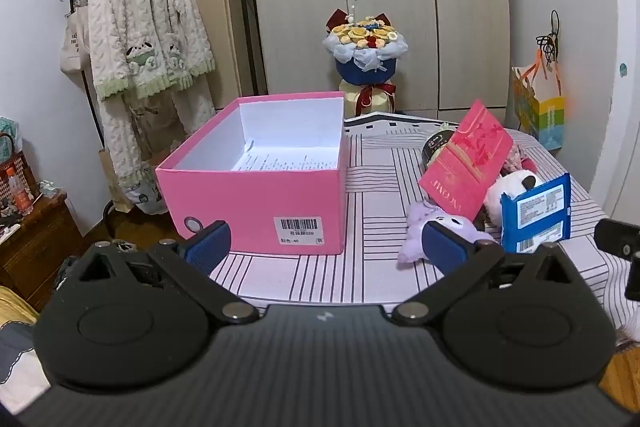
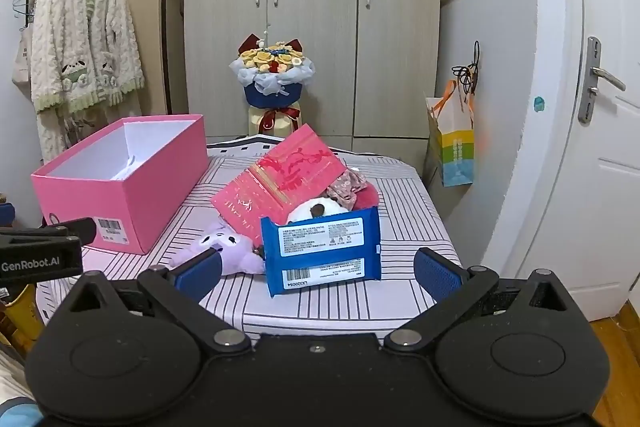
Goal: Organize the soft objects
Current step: 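Approach the blue wet-wipe pack with the left tool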
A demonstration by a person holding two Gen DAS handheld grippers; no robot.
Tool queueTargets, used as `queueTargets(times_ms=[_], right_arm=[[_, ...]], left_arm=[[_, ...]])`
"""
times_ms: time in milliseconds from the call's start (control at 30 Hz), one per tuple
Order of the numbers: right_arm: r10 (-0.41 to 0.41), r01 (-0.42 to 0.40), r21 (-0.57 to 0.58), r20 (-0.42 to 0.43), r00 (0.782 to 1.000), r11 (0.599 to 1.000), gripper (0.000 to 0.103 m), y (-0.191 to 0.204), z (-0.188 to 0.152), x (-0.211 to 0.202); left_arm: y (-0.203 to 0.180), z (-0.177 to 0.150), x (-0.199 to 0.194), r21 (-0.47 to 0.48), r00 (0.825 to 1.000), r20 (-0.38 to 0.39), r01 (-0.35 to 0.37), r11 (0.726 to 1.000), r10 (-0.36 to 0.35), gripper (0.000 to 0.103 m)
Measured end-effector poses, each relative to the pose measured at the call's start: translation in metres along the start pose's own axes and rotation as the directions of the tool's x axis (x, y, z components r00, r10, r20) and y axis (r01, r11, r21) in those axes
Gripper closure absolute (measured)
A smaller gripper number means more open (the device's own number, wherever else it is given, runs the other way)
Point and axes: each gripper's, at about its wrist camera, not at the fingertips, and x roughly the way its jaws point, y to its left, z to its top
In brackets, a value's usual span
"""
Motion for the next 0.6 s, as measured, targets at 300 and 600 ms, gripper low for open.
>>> queueTargets(times_ms=[300,600], right_arm=[[-0.018,0.018,0.003,-0.01,1.0,1.0,0.0,-0.0043,0.0041,-0.0034],[-0.022,0.022,0.004,-0.015,1.0,1.0,0.0,-0.0084,0.0026,-0.0032]], left_arm=[[-0.0036,-0.0031,0.0019,0.027,1.0,-0.007,0.0,1.0,0.0,0.0],[-0.0069,-0.0054,0.0036,0.042,1.0,-0.01,0.004,0.999,-0.003,0.0]])
